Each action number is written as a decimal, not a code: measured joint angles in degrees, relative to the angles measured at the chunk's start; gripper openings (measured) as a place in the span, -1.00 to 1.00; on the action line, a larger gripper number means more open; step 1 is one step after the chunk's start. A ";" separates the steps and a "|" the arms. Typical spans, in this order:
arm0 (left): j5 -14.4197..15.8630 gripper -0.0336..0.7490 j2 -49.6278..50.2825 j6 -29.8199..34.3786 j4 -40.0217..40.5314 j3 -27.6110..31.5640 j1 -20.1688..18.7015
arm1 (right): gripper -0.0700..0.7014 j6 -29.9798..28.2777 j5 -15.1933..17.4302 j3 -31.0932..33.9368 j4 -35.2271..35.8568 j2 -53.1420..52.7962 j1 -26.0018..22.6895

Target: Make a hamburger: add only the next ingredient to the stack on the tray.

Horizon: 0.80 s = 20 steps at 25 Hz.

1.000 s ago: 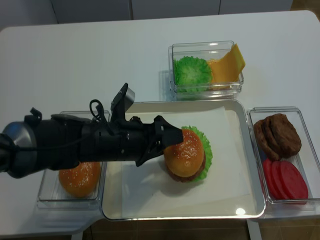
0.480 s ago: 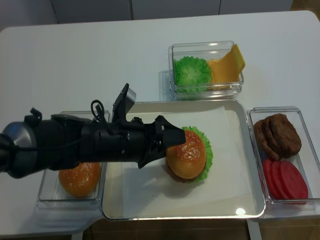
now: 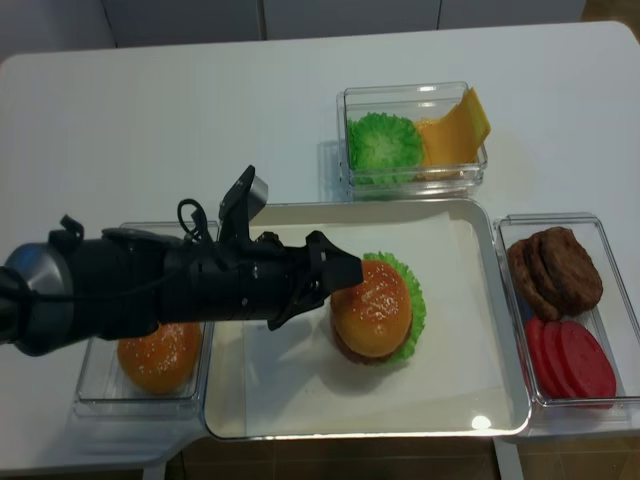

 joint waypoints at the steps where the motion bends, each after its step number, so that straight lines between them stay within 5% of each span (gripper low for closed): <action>1: -0.43 0.74 0.00 0.13 0.00 0.00 0.00 | 0.39 0.00 0.00 0.00 0.00 0.00 0.00; 15: -16.81 0.63 -17.12 -0.99 8.90 0.00 0.00 | 0.39 0.00 0.00 0.00 0.00 0.00 0.00; 20: -18.88 0.61 -24.17 -2.41 17.16 0.10 0.00 | 0.39 0.00 0.00 0.00 0.00 0.00 0.00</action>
